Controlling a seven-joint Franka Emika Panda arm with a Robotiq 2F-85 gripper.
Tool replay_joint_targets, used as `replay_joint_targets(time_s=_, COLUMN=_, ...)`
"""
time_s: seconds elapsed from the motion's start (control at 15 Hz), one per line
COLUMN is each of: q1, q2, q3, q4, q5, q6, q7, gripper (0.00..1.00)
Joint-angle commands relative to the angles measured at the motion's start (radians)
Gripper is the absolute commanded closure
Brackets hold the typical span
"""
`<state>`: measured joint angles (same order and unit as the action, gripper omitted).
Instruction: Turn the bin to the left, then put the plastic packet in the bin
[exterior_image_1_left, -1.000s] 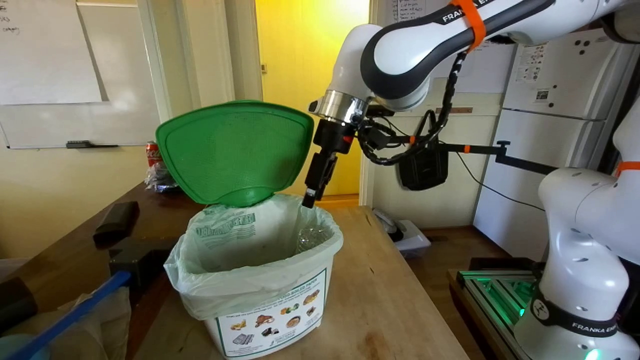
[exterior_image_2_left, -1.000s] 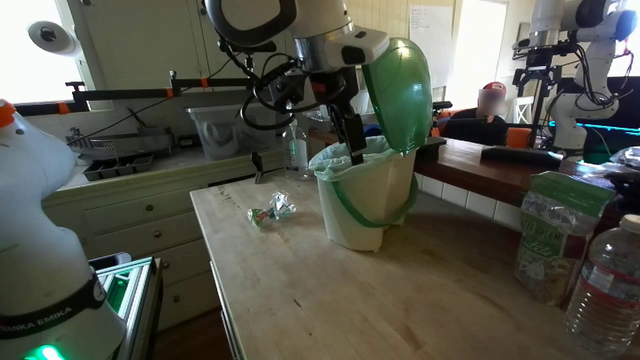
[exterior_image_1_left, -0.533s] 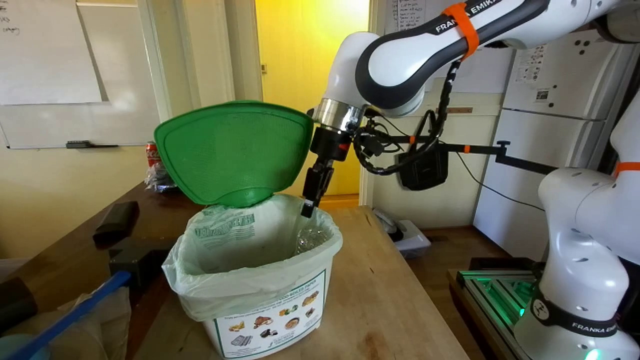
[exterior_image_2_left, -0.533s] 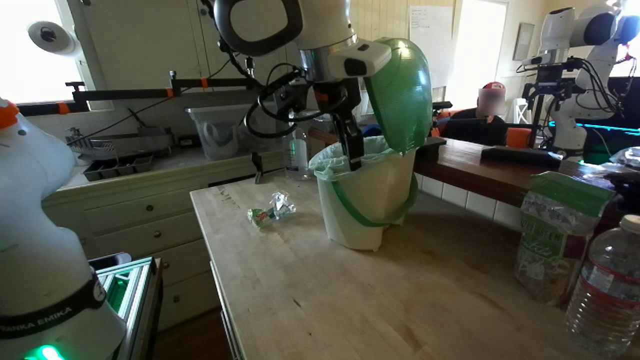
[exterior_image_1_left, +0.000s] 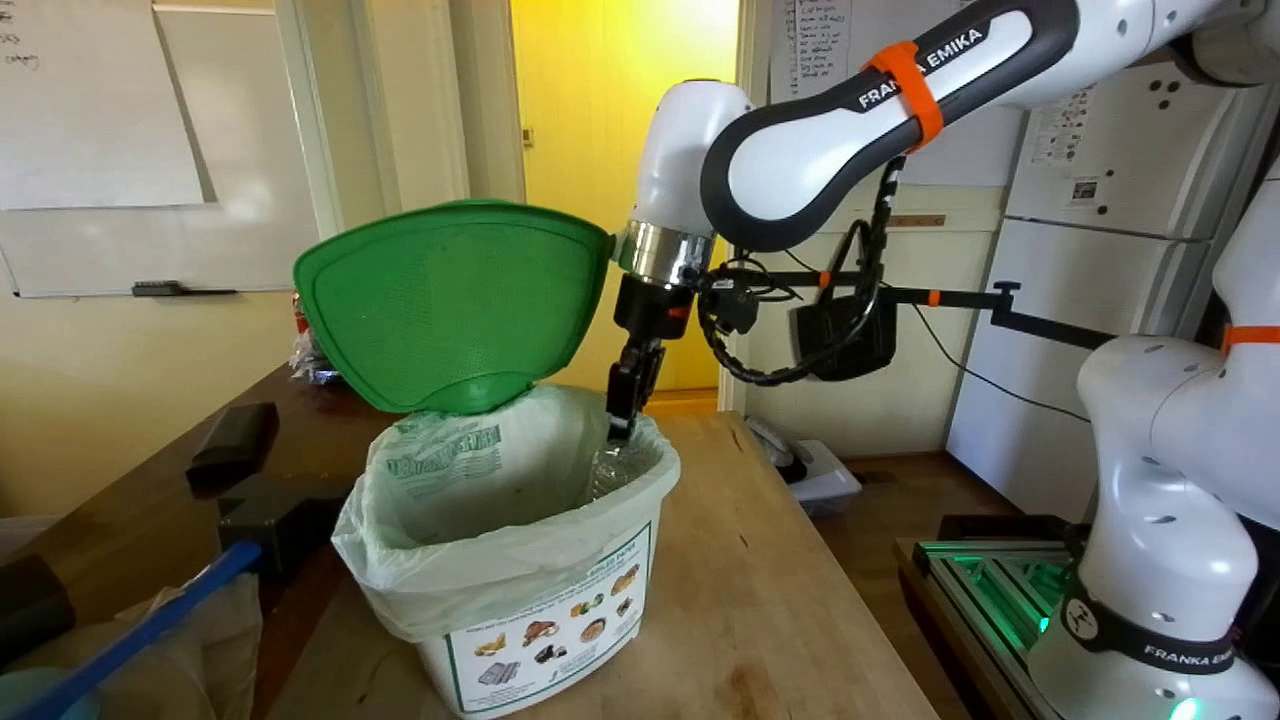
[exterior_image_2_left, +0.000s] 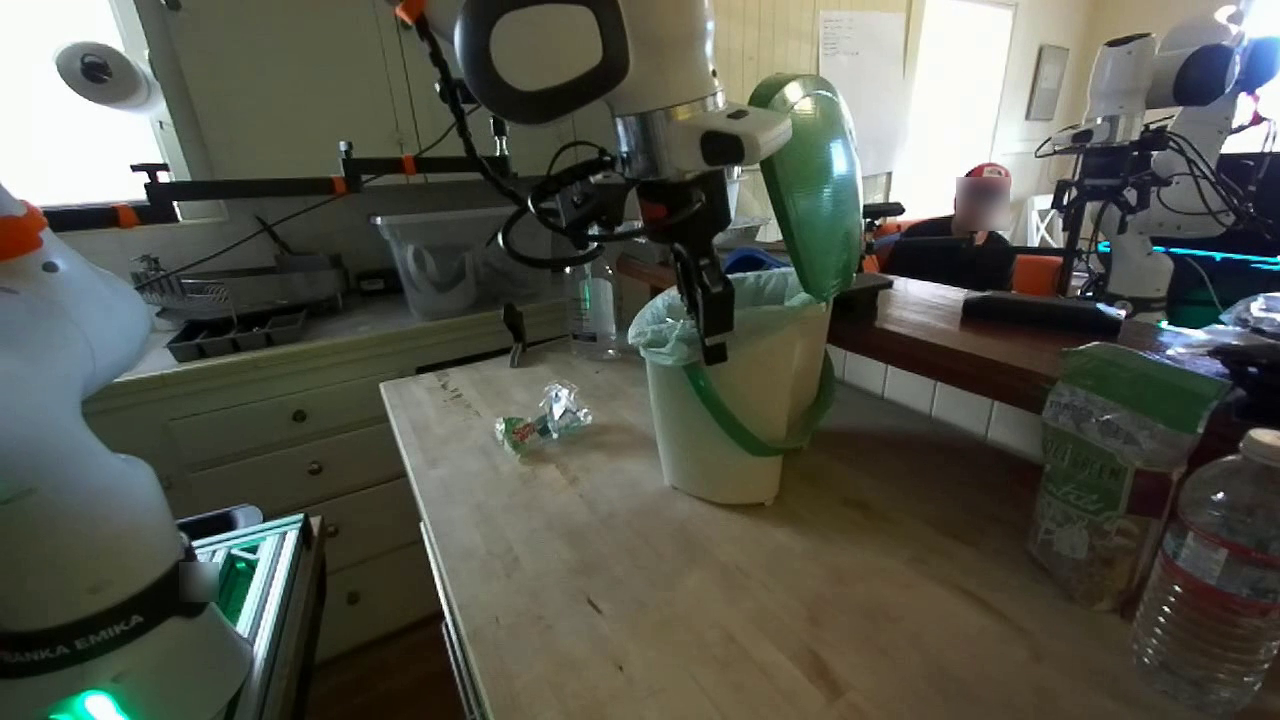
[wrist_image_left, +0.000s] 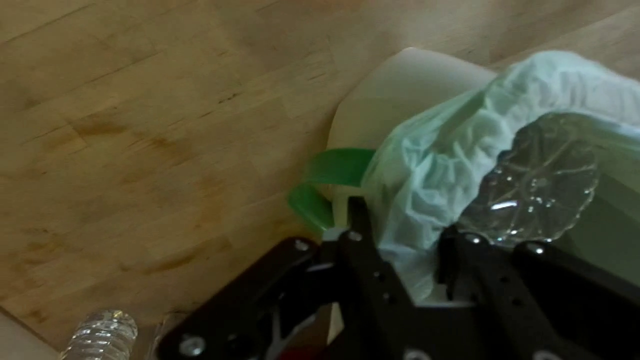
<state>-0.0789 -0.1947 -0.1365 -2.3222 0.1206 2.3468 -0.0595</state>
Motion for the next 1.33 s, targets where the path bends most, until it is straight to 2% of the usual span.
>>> replay_joint_targets(time_s=0.0, q1=-0.016, q2=0.01, q3=0.011, q4=0.042, q5=-0.104, q6=-0.082, q7=-0.032, gripper=1.0)
replay_joint_targets(time_s=0.13, q1=-0.016, q2=0.014, q3=0.007, q4=0.06, q5=-0.148, q6=-0.122, q7=-0.072, gripper=0.97)
replay_joint_targets(time_s=0.47, q1=-0.017, q2=0.046, q3=-0.002, q4=0.103, q5=-0.217, q6=-0.18, q7=-0.219, gripper=0.97)
replay_joint_targets(time_s=0.87, q1=-0.026, q2=0.105, q3=-0.002, q4=0.146, q5=-0.326, q6=-0.078, q7=-0.29, gripper=0.97)
replay_joint_targets(time_s=1.27, q1=-0.021, q2=0.173, q3=-0.007, q4=0.246, q5=-0.311, q6=-0.151, q7=-0.5, gripper=0.97)
